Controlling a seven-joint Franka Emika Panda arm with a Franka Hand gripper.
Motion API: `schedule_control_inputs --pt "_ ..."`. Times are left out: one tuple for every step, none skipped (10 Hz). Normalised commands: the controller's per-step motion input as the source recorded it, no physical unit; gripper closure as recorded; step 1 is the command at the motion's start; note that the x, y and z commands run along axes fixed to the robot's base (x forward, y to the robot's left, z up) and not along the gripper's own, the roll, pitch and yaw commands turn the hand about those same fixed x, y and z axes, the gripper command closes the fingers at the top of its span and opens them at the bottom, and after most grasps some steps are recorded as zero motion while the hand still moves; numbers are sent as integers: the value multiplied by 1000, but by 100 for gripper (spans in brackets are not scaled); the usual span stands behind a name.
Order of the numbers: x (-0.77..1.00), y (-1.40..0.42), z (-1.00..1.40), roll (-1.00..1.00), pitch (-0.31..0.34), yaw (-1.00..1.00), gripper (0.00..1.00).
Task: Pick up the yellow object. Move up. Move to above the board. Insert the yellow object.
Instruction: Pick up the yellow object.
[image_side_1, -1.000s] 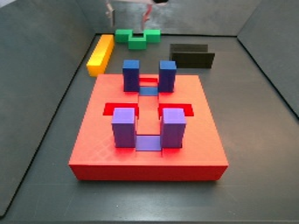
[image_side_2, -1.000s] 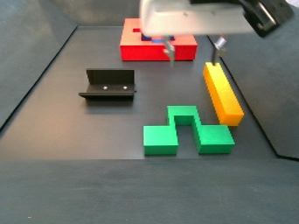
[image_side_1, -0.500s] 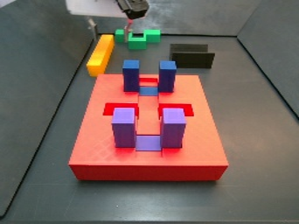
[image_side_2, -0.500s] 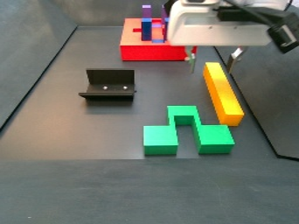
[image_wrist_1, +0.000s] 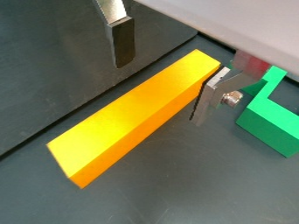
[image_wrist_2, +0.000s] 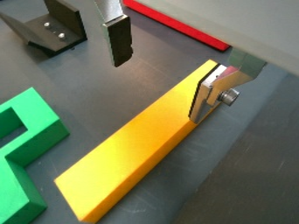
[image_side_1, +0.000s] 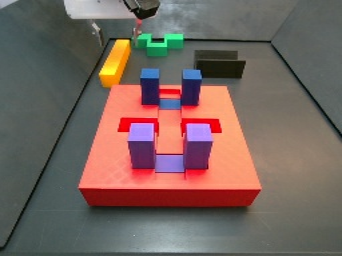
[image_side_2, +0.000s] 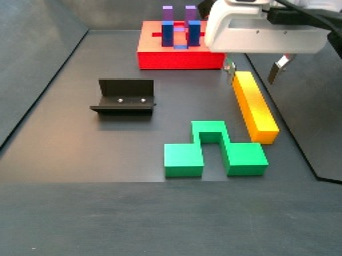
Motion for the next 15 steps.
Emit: schedule_control_inputs --pt "-43 206 -226 183 0 -34 0" --pt "-166 149 -277 137 0 -17 0" --pt "-71 331 -157 64 -3 -26 0" --pt "0 114 -243 80 0 0 0" --pt "74 0 -234 17 0 0 0" --pt "129 0 -343 0 0 0 0" --pt "106 -83 -374 0 -26 0 0" --pt "51 -60 -360 0 -24 0 0" --pt "3 -66 -363 0 -30 0 0" --pt "0 0 -231 0 -10 0 0" --pt "0 0 -191 0 -21 0 0" --pt "0 -49 -123 0 -27 0 0" --pt "0 -51 -77 0 -14 0 0" --pt "0 -69 -111 0 -4 0 0" --pt "-3 -34 -46 0 0 0 0"
